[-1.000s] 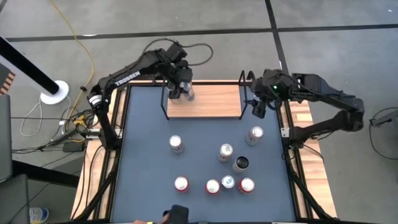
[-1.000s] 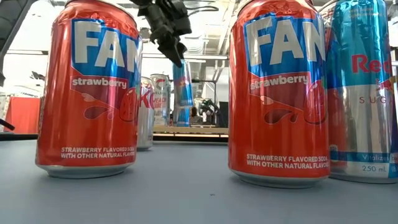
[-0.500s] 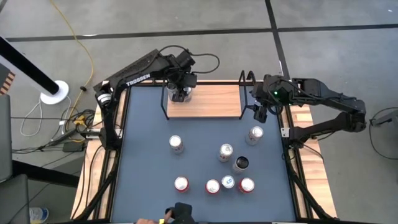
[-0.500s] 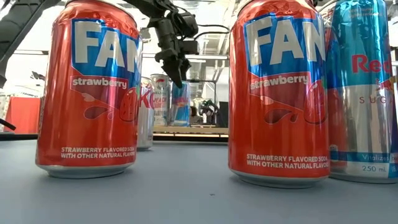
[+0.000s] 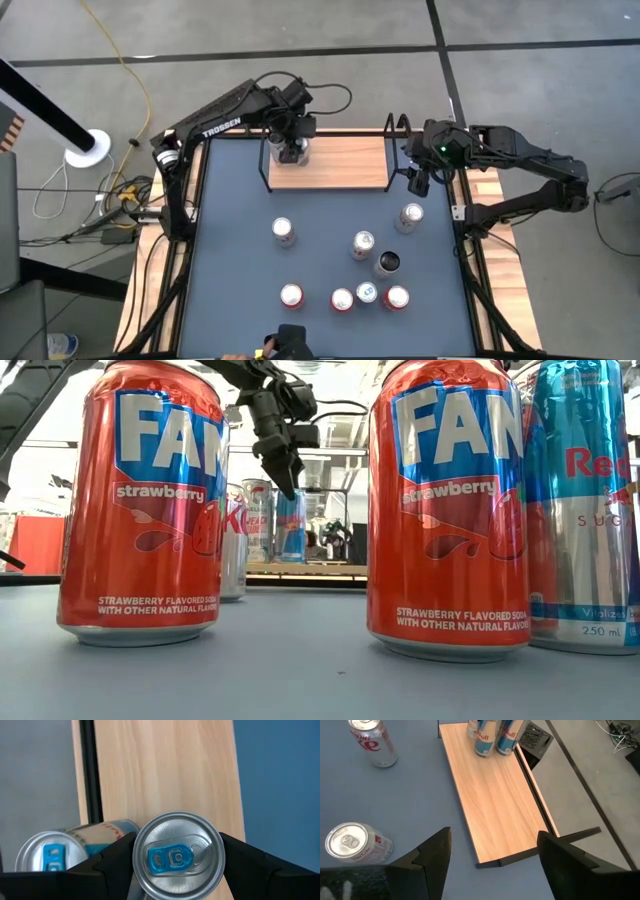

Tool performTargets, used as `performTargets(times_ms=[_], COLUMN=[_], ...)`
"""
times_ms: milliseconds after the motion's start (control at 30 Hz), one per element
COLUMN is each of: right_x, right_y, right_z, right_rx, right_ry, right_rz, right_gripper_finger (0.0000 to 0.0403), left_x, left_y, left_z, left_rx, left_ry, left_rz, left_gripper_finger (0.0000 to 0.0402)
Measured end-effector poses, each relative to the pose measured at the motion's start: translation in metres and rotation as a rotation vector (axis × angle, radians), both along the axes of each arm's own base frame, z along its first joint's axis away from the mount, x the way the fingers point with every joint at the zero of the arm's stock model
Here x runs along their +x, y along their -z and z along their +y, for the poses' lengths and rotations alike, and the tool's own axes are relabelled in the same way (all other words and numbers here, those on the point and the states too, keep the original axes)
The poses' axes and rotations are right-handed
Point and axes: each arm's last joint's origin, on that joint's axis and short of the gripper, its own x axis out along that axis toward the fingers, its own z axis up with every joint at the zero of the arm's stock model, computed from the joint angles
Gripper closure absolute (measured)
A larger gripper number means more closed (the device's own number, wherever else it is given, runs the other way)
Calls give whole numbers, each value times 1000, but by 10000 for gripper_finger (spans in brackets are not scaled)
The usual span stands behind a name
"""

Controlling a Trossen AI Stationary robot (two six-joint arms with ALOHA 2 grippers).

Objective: Place canned beverage on shelf
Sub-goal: Put the left blue soda can aligned with the other blue soda can on the shelf

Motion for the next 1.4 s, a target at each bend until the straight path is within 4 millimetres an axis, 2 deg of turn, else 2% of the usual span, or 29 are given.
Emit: performTargets(times_ms=[633, 1000, 1400], right_x=[0, -1, -1], right_y=[0, 1, 1], right_z=[0, 0, 0], right_rx=[4, 16, 17], right_ry=[5, 16, 17], right_rz=[-2, 2, 1], right_gripper_finger=[127, 127, 127], left_x=[-1, -1, -1], left_y=[0, -1, -1], left_z=[0, -1, -1], left_rx=[-38, -47, -6], left_ry=[-64, -68, -32], left_rz=[-11, -16, 13], left_gripper_finger=[158, 128, 126])
